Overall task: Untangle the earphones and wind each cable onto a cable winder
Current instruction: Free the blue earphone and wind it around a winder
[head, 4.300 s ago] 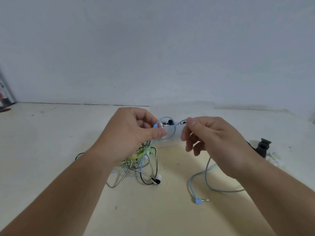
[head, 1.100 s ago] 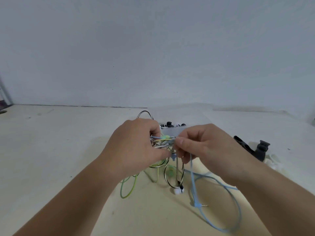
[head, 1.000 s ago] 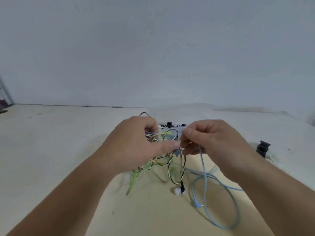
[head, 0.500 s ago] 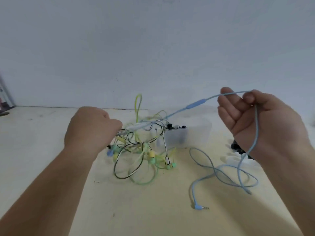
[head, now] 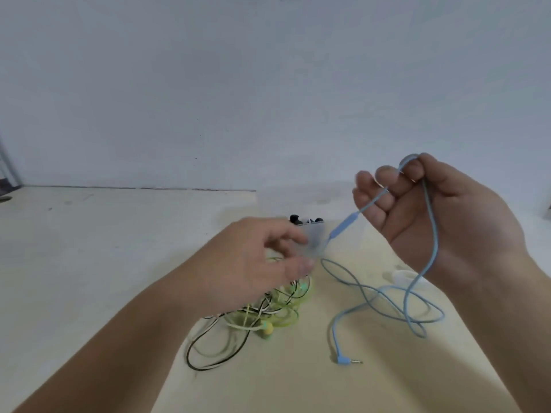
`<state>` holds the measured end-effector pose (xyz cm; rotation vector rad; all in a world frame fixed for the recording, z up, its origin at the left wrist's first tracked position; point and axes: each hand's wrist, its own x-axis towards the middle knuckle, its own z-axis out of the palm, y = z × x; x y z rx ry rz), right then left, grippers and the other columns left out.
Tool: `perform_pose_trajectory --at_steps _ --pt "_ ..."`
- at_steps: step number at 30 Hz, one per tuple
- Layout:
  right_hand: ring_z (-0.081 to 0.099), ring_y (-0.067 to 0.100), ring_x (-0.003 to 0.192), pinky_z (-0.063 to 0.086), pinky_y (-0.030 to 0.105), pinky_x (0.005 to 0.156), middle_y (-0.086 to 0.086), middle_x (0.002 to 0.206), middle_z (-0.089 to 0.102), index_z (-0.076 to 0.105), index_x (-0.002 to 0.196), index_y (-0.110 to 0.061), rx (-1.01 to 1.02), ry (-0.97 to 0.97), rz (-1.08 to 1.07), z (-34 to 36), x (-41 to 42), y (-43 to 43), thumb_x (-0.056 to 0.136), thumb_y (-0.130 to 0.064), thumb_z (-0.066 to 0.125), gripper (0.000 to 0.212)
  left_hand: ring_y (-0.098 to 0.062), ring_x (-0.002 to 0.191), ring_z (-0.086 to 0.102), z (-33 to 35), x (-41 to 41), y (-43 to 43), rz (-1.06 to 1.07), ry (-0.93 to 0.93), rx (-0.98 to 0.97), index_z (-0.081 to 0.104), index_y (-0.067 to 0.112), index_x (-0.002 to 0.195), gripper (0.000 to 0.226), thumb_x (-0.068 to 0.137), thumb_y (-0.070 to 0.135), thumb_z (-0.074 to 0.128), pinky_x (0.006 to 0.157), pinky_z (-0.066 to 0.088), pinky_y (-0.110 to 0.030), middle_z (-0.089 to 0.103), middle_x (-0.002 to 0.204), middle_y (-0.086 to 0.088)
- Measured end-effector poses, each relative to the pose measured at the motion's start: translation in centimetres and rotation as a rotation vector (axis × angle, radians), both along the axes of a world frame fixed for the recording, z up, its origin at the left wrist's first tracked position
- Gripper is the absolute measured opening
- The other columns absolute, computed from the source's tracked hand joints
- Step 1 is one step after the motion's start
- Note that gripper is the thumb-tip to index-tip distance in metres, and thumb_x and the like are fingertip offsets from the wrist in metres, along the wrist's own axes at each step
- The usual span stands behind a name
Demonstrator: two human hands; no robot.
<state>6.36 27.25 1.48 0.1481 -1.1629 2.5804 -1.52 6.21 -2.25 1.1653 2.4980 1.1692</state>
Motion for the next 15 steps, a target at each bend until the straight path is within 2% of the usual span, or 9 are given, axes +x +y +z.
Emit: perform_pose_trajectory --at_steps 3,6,8,10,11,13,14,15 --pt "0.041 0.008 0.047 0.044 0.020 0.050 -0.006 0.058 0.035 0.042 0.070 -0.020 -0.051 0.005 0.030 0.2 0.5 0.9 0.096 -0.026 0.039 0.027 -0.020 0.059 0.057 -0.4 -0.5 -0.2 0.041 0.035 -0.125 0.073 0.033 0.086 0.012 0.080 0.040 0.079 0.062 0.050 -0.036 0.058 0.062 0.003" --pt "0.019 0.009 0.043 0.020 0.021 0.043 -0.007 0.056 0.021 0.040 0.067 -0.022 -0.005 -0.050 -0.090 0.2 0.5 2.1 0.093 -0.029 0.043 0.027 -0.019 0.058 0.058 -0.2 -1.3 -0.9 0.158 0.102 -0.140 0.074 0.035 0.078 0.012 0.075 0.040 0.083 0.057 0.045 -0.033 0.063 0.065 0.000" --pt "0.012 0.013 0.045 0.012 0.025 0.042 -0.005 0.054 0.019 0.040 0.066 -0.022 0.135 -0.123 -0.244 0.1 0.4 2.3 0.091 -0.025 0.050 0.027 -0.013 0.056 0.057 0.2 -1.6 -1.3 0.210 0.115 -0.113 0.073 0.036 0.075 0.013 0.073 0.043 0.083 0.056 0.044 -0.029 0.064 0.068 0.001" --pt "0.016 0.014 0.045 0.014 0.022 0.044 -0.003 0.051 0.023 0.047 0.069 -0.019 0.490 -0.162 -0.351 -0.2 0.3 1.9 0.086 -0.022 0.063 0.023 -0.012 0.061 0.059 0.4 -1.7 -1.2 0.251 0.147 -0.064 0.071 0.038 0.071 0.013 0.073 0.045 0.081 0.062 0.047 -0.032 0.064 0.072 0.002" --pt "0.021 0.015 0.044 0.018 0.022 0.045 -0.003 0.050 0.029 0.056 0.074 -0.017 0.778 -0.178 -0.344 -0.3 0.4 1.4 0.082 -0.026 0.073 0.021 -0.011 0.064 0.059 0.5 -1.6 -1.1 0.275 0.176 -0.041 0.070 0.038 0.069 0.013 0.073 0.045 0.081 0.064 0.047 -0.033 0.063 0.074 0.004" --pt "0.032 0.011 0.045 0.026 0.023 0.047 -0.009 0.047 0.037 0.073 0.085 -0.025 1.355 -0.240 -0.175 -0.9 0.8 0.1 0.073 -0.042 0.082 0.023 -0.006 0.062 0.054 0.6 -1.3 -0.8 0.301 0.229 -0.002 0.069 0.036 0.067 0.016 0.070 0.043 0.083 0.061 0.041 -0.030 0.059 0.073 0.009" --pt "0.033 0.007 0.044 0.028 0.020 0.047 -0.011 0.045 0.039 0.076 0.086 -0.027 1.528 -0.265 -0.055 -1.3 0.8 -0.5 0.073 -0.043 0.081 0.021 -0.005 0.059 0.052 0.7 -1.2 -0.7 0.301 0.246 0.003 0.068 0.034 0.065 0.019 0.067 0.043 0.085 0.059 0.038 -0.029 0.057 0.072 0.010" --pt "0.034 0.004 0.043 0.028 0.016 0.047 -0.012 0.044 0.040 0.077 0.082 -0.024 1.602 -0.287 0.031 -1.6 0.9 -1.1 0.077 -0.039 0.080 0.016 -0.005 0.057 0.050 0.7 -1.0 -0.7 0.296 0.251 0.000 0.066 0.033 0.064 0.022 0.065 0.042 0.086 0.058 0.037 -0.028 0.056 0.072 0.011"
